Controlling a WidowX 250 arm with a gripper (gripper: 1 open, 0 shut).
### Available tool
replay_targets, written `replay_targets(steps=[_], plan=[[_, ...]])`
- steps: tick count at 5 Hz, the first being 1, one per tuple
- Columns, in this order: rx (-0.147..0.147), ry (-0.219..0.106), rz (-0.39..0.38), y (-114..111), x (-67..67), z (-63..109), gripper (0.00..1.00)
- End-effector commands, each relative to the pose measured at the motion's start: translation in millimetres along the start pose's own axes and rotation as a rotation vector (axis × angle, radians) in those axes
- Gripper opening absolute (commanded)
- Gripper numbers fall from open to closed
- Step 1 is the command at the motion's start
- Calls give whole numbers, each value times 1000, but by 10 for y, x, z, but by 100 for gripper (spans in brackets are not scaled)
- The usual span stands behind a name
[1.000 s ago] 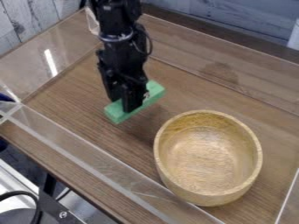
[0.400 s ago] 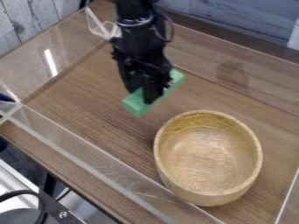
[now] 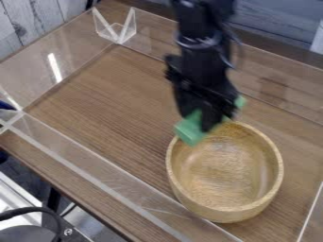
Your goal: Put the green block in the brown bowl
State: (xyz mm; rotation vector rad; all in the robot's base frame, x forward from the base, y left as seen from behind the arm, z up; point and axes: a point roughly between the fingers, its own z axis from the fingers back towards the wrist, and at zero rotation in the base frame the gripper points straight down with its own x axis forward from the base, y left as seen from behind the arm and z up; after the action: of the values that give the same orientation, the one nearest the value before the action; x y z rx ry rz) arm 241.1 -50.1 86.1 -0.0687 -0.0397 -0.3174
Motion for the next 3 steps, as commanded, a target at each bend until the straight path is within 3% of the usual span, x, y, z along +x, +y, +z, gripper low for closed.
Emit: replay_targets(steps=[1, 2, 3], plan=[[0, -26, -29, -268, 128, -37, 0], [-8, -11, -70, -457, 101, -137, 0], [-12, -2, -75, -454, 106, -201, 0]])
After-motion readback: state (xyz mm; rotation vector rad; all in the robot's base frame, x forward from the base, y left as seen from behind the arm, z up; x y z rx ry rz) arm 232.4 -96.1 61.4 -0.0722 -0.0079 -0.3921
